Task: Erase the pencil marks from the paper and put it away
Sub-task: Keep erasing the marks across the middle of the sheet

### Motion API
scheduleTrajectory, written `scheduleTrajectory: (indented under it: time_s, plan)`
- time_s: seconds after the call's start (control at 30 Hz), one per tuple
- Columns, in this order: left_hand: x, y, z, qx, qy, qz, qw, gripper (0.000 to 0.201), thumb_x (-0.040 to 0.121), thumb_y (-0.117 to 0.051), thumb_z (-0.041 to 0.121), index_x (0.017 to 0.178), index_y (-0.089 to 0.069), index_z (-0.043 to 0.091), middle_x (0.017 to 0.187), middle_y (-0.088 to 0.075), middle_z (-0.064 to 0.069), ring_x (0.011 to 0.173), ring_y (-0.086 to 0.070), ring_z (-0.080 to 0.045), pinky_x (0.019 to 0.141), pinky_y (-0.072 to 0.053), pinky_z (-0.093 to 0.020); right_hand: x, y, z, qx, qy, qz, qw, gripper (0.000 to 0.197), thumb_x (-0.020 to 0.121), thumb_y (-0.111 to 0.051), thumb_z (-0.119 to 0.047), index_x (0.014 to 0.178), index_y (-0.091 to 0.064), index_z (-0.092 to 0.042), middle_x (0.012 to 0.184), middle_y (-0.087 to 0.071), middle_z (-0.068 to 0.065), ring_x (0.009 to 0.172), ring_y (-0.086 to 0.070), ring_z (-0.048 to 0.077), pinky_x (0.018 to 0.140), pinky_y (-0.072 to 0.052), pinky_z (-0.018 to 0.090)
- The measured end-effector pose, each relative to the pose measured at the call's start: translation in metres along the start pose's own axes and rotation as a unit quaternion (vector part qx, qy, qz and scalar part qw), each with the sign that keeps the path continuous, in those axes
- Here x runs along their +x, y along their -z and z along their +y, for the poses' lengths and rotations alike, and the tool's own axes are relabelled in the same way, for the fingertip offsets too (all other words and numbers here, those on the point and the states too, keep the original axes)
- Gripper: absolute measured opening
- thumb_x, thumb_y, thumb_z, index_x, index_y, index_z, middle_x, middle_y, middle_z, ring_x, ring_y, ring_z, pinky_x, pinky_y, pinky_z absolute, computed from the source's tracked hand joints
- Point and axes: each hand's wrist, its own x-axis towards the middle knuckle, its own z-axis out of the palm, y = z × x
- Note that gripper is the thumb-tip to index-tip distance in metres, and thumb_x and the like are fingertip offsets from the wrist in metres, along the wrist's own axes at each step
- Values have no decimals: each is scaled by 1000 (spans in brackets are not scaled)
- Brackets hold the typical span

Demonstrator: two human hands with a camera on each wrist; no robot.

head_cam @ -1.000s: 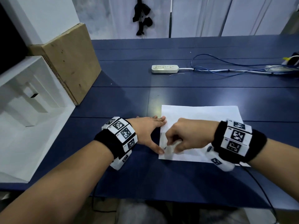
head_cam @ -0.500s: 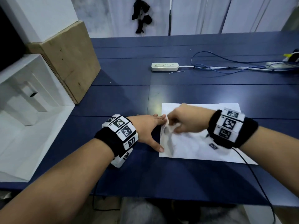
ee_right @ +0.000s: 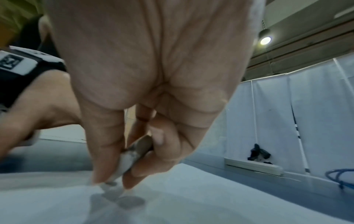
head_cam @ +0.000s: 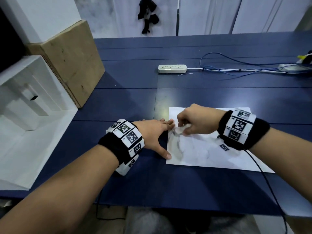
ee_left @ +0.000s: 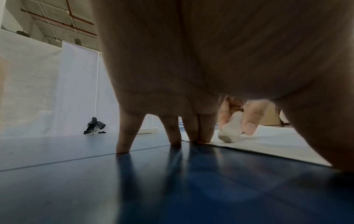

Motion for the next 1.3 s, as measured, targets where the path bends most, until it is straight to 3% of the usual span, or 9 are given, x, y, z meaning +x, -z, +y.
scheduleTrajectory:
  time_s: [0.1, 0.2, 0.3, 0.43, 0.6, 0.83, 1.03, 1.2, 1.3]
  plan:
    - [-1, 0, 1, -1, 0, -3, 1000, 125, 60, -69, 78, 156, -6, 28, 160, 5, 21, 149, -1, -6, 114, -19, -61, -20, -9, -13, 31, 49, -59, 997, 17, 80, -74, -27, 94, -66, -22, 71, -54, -15, 63, -49, 0, 59, -36, 12]
    - [-1, 0, 2, -3, 3, -5, 1000, 125, 61, -69, 78, 156, -4, 28, 160, 5, 21, 149, -1, -6, 116, -17, -60, -34, -16, -28, 55, 76, -130, 987, 15, 80, -74, -28, 92, -66, -24, 74, -61, -12, 63, -50, 2, 58, -38, 12]
    - [2, 0, 0, 0, -4, 0, 1000, 126, 58, -69, 79, 155, -7, 27, 161, 3, 20, 149, -3, -7, 115, -22, -56, -14, -8, -13, 13, 37, -74, 996, 20, 80, -74, -30, 99, -68, -25, 70, -52, -17, 67, -50, 1, 60, -33, 9]
    - [4, 0, -1, 7, 0, -4, 1000, 128, 57, -69, 80, 155, -7, 28, 160, 2, 21, 149, -4, -8, 115, -25, -53, -3, -2, 7, -3, -12, -1, 1000, 21, 80, -73, -32, 98, -66, -23, 80, -54, -12, 85, -58, 18, 76, -49, 29]
    - [3, 0, 1, 2, 1, -3, 1000, 126, 59, -70, 78, 156, -6, 27, 160, 4, 20, 149, -3, -8, 117, -21, -53, -37, -16, -22, 55, 71, -118, 989, 18, 79, -74, -28, 94, -67, -23, 73, -60, -13, 63, -50, 1, 61, -39, 13]
    - [4, 1, -1, -3, -12, -1, 1000, 127, 58, -71, 77, 155, -9, 24, 161, 0, 17, 149, -5, -9, 117, -23, -49, -9, 0, 10, -5, -30, 10, 999, 19, 82, -70, -29, 98, -67, -20, 86, -60, -6, 89, -58, 20, 73, -47, 30]
    - [5, 0, -2, -8, -13, 3, 1000, 127, 59, -71, 77, 156, -8, 24, 161, 1, 17, 149, -6, -9, 119, -20, -44, -33, -10, -13, 39, 60, -105, 992, 17, 79, -74, -29, 94, -67, -24, 77, -64, -11, 66, -51, -1, 64, -43, 17]
    - [5, 1, -2, 2, -9, 3, 1000, 128, 57, -70, 79, 156, -10, 24, 161, -1, 18, 148, -10, -10, 117, -25, -44, -7, 2, 18, 4, -29, -4, 1000, 20, 82, -71, -29, 98, -68, -20, 84, -60, -9, 88, -60, 18, 70, -42, 25]
    - [6, 0, -3, -3, -6, 2, 1000, 128, 56, -70, 79, 155, -9, 25, 161, 0, 19, 149, -9, -11, 117, -24, -46, -21, -2, 9, 9, 6, -18, 1000, 19, 81, -72, -29, 97, -67, -20, 83, -62, -9, 82, -59, 16, 71, -45, 27]
